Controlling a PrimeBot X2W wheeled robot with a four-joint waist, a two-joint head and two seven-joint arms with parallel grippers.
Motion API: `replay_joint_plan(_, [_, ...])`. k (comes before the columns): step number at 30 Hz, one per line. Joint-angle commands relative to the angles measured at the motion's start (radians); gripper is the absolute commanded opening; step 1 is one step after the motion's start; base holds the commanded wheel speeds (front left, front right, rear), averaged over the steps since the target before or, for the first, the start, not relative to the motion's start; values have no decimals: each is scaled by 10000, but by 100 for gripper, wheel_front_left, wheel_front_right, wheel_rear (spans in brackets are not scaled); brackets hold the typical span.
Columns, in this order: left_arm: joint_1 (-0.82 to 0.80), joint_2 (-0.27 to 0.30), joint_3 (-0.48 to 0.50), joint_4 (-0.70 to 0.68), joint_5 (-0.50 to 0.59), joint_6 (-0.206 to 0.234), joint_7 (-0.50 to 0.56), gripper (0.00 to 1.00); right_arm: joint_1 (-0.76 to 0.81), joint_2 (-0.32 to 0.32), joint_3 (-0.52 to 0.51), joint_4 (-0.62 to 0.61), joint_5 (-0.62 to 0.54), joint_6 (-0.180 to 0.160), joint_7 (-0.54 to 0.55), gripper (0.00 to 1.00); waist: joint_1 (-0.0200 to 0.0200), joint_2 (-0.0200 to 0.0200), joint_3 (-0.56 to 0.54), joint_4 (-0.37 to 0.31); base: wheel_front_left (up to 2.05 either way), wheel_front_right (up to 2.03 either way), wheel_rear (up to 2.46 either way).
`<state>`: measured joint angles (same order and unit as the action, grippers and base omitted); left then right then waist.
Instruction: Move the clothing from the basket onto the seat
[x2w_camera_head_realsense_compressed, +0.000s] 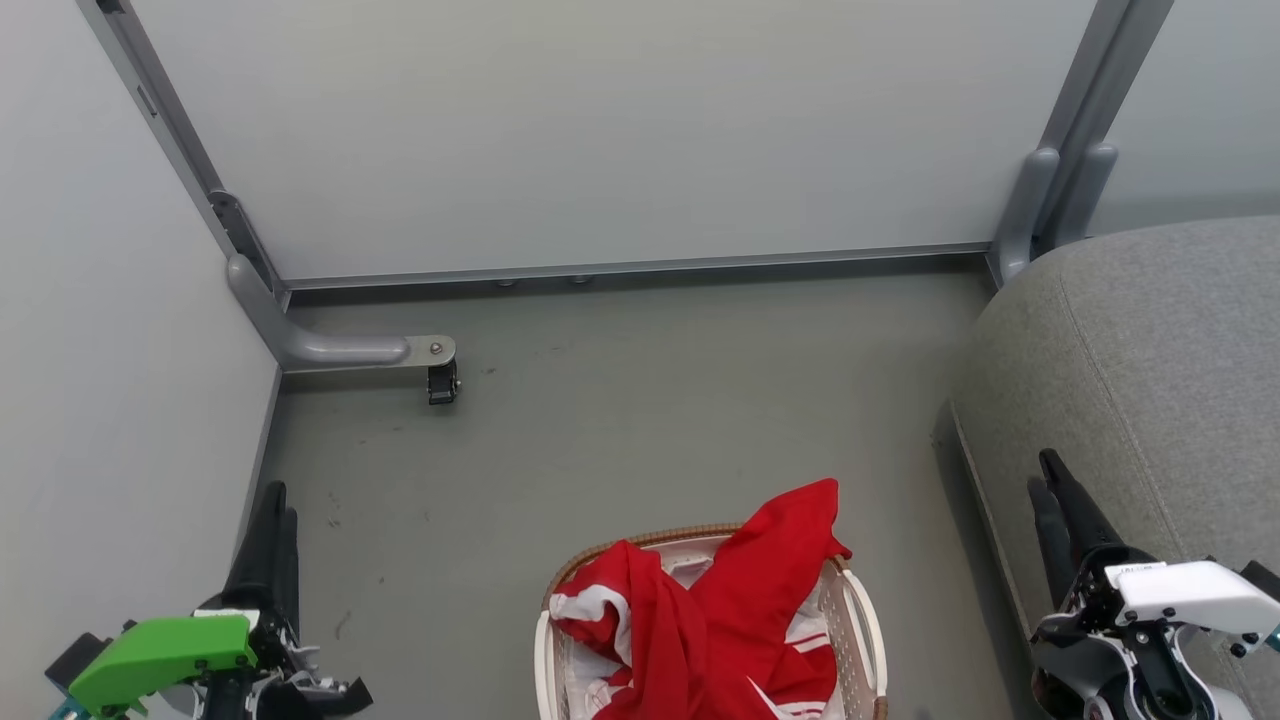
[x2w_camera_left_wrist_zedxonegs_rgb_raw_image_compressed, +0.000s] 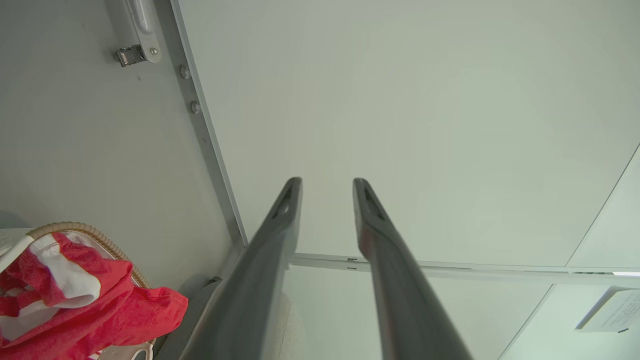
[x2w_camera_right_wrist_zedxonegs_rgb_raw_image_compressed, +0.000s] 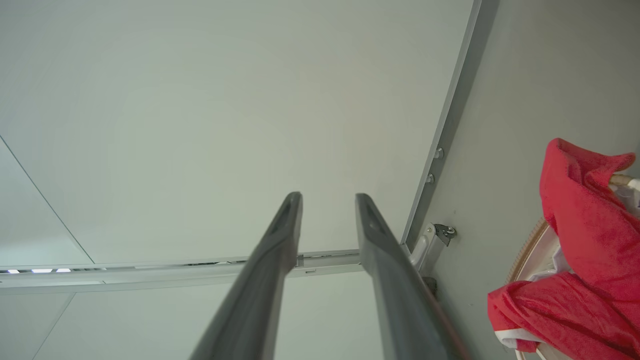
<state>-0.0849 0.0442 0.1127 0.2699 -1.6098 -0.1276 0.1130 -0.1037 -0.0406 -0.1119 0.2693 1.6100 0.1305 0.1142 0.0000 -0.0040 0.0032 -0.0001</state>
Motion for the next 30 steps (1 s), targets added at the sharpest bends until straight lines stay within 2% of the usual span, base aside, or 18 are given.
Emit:
replay_joint_plan(1, [-47, 9, 5, -9, 10, 0, -31, 100, -46, -18, -5, -50, -14, 0, -10, 100, 0, 0, 6, 1, 0, 0, 0])
replay_joint_plan(7, [-128, 109, -149, 162, 510, -3, -360, 100, -148, -223, 221, -91, -446, 0, -301, 100, 0, 2, 14, 15, 0, 0, 0])
replay_joint_plan(11, [-192, 199, -291, 243, 1378, -5, -553, 100, -273, -523, 602, 48, -1217, 0, -554, 100, 0, 4, 20, 25, 0, 0, 0])
replay_joint_plan(18, [-231, 208, -420, 365, 3169, 9, -874, 100, -403, -640, 783, 142, -2890, 1, -877, 100, 0, 6, 32, 26, 0, 0, 0])
replay_joint_plan(30, [-306, 320, -873, 366, 5915, 392, -1365, 100, -555, -875, 1021, 342, -5344, 1, -1366, 100, 0, 10, 67, 66, 0, 0, 0])
